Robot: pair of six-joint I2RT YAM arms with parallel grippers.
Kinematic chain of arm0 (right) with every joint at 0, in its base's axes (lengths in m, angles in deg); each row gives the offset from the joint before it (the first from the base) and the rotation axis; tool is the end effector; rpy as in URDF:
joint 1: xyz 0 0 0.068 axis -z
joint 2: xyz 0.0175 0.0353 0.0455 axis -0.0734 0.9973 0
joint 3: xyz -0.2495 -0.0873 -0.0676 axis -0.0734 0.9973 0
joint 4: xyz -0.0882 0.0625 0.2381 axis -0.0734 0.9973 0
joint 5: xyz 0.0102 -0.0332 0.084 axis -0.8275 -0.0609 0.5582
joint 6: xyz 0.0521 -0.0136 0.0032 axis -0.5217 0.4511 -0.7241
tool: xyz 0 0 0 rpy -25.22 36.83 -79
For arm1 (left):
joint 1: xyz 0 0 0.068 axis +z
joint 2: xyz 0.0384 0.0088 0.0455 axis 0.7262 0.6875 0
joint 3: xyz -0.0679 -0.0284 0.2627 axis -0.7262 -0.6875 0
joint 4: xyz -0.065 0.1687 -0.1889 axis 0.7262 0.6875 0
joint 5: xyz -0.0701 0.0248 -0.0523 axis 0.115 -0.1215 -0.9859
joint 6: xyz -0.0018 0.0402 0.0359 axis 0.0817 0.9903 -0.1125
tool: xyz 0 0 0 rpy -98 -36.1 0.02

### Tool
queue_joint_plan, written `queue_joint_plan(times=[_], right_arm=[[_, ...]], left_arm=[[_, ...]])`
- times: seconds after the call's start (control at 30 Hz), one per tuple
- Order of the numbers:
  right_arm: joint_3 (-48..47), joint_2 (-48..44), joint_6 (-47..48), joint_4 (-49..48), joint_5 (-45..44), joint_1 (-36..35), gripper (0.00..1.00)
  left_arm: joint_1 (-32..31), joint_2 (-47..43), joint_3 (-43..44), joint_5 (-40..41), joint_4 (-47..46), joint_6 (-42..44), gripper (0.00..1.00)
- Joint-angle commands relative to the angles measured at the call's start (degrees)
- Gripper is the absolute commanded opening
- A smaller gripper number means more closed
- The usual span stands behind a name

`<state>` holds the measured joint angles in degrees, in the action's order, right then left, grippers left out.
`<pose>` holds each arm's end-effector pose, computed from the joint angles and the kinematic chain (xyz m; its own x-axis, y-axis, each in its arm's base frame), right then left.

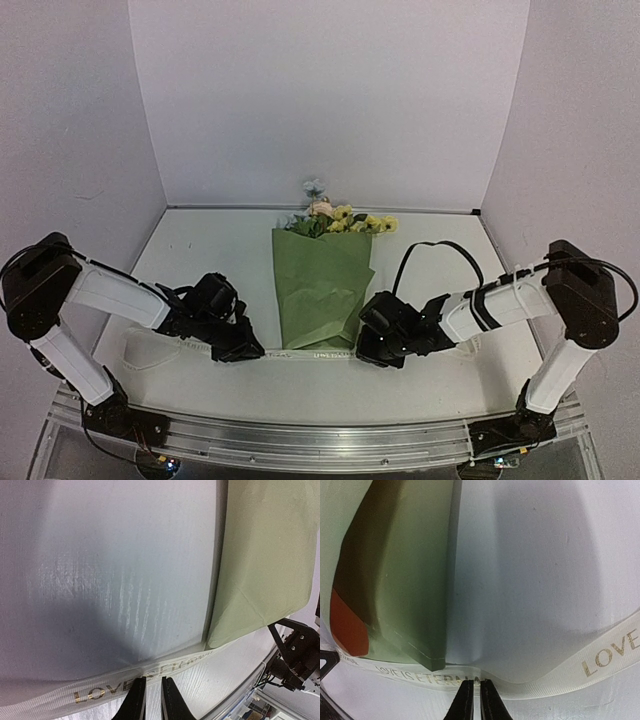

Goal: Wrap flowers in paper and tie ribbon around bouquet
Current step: Move the ribbon to the center of the board.

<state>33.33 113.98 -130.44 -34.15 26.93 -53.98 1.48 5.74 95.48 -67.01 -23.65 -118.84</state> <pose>0.1699 0.2715 0.1268 -0.9463 0.1902 -0.2614 0.0444 0.8775 0.4775 0.1803 -0.1975 0.1192 -0.9882 -0.1432 -0.0536 -0.0813 0.7891 -0.6088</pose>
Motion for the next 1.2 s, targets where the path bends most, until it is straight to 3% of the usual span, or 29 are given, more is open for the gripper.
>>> queue_joint_plan(times=[0.0, 0.43, 0.77, 1.17], right_arm=[[3.04, -0.44, -1.1, 5.86, -0.83, -0.78, 0.08], [2.76, 0.8, -4.09, 8.77, -2.24, -1.14, 0.09], [1.89, 2.6, -2.31, 9.01, -2.7, 4.82, 0.07], [-3.51, 6.48, 1.11, 10.18, -2.21, 6.33, 0.07]], left_arm=[[-0.91, 0.53, -2.64, 3.55, 8.28, -1.53, 0.13], [-1.69, -1.2, -3.95, 4.73, 9.3, -3.7, 0.12], [0.1, 5.07, -0.56, 3.67, 7.86, -2.53, 0.11], [4.42, 8.77, 0.06, 2.19, 6.03, -0.22, 0.1]])
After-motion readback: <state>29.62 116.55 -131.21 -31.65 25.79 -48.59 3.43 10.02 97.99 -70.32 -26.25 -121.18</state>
